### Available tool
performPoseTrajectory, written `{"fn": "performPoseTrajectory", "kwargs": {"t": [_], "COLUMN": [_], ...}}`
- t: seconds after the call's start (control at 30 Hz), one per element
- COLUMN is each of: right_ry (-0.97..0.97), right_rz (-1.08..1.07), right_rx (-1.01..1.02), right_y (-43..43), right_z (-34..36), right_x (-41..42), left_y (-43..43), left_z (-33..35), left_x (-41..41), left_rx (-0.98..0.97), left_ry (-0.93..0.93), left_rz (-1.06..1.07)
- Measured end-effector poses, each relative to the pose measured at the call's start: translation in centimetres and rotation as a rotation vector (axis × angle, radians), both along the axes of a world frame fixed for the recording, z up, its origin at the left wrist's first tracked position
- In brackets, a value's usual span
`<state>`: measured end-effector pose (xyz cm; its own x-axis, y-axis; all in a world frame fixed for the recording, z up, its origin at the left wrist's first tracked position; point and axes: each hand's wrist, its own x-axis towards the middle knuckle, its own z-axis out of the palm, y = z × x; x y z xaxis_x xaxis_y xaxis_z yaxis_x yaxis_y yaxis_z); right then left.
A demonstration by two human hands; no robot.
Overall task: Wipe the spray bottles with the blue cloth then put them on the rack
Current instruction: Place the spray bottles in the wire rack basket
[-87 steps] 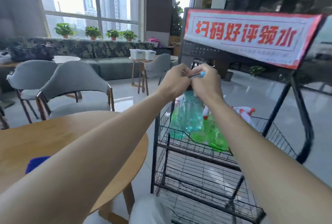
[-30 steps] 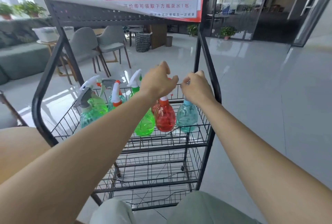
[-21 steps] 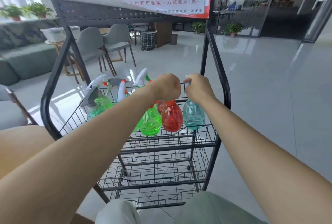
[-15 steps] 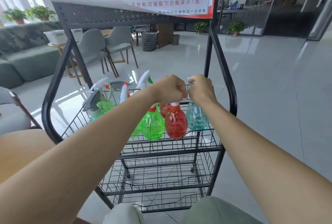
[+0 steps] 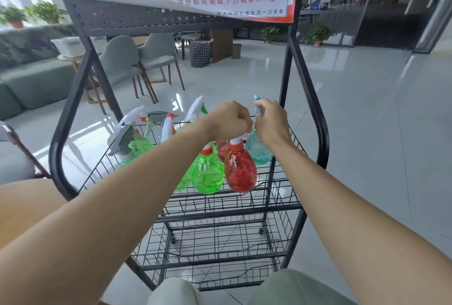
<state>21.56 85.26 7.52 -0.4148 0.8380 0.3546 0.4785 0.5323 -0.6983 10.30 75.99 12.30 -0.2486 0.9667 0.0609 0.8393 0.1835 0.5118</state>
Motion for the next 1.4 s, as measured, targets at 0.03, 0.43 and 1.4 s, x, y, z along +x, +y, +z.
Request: {"fn": "performPoseTrajectory", "kwargs": {"t": [0.03,0.43,1.4], "right_ry": [-0.022,-0.169,-0.273], "right_rz": [0.009,0.048,0.467], "right_rx": [-0.029,0.108,0.164], "right_y": [0.0,-3.6,-13.2], "right_z": [0.0,5.8,4.2], "right_x": [-0.1,-3.7,-17.0], "left_y": [0.1,-4.6,-14.1], "left_z": [-0.2,2.5,-0.5], "left_x": [0.0,-6.0,-18.4], "left_rx": [0.036,0.394,0.170], "left_ry": [0.009,0.098,0.146], "left_rz": [0.016,0.324,0.638]}}
